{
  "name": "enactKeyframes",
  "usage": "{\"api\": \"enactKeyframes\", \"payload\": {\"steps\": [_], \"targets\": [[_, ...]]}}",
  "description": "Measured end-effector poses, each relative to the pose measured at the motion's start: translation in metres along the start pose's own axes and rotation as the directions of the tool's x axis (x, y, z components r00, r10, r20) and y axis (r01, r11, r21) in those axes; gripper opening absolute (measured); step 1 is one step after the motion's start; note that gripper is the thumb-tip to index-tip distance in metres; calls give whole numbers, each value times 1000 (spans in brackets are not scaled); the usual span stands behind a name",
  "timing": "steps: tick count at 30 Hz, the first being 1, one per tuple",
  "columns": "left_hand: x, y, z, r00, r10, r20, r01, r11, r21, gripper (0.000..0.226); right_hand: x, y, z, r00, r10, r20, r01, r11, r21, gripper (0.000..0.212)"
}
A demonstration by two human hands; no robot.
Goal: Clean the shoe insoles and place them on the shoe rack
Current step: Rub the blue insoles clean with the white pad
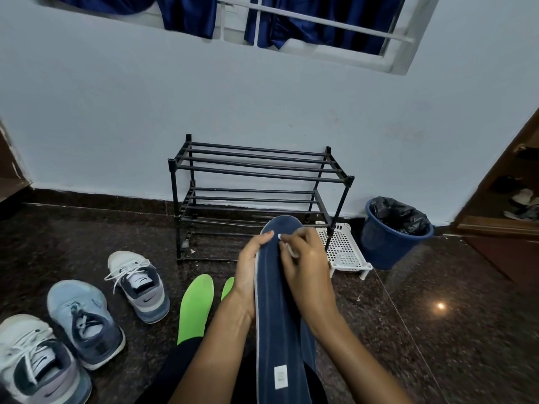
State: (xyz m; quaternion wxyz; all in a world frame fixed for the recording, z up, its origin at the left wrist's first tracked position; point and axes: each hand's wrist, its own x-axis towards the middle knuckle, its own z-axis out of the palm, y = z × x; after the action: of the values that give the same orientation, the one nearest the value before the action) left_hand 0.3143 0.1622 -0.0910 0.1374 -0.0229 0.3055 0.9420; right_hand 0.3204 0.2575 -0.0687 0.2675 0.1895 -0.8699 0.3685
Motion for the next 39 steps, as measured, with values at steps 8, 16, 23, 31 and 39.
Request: {"api": "enactKeyframes", "payload": {"steps": [8,16,23,31,39], "targets": [[5,-4,-2,1000,2,-22,-4,996,-89,66,-13,-12,1,999,-15,36,11,994,107,24],[5,-8,-3,998,66,8,-65,992,-107,49,8,-10,1,1000,3,-24,-2,999,52,13],[1,-7,4,996,49,78,-38,990,-137,72,-7,-19,6,997,-15,81,6,993,115,13],[0,-9,8,987,144,-64,-149,986,-78,54,14,-22,-2,997,70,14,-71,992,103,12],[0,-11,7,989,141,-49,-144,988,-55,59,8,-22,-4,997,43,65,-49,995,93,11]]}}
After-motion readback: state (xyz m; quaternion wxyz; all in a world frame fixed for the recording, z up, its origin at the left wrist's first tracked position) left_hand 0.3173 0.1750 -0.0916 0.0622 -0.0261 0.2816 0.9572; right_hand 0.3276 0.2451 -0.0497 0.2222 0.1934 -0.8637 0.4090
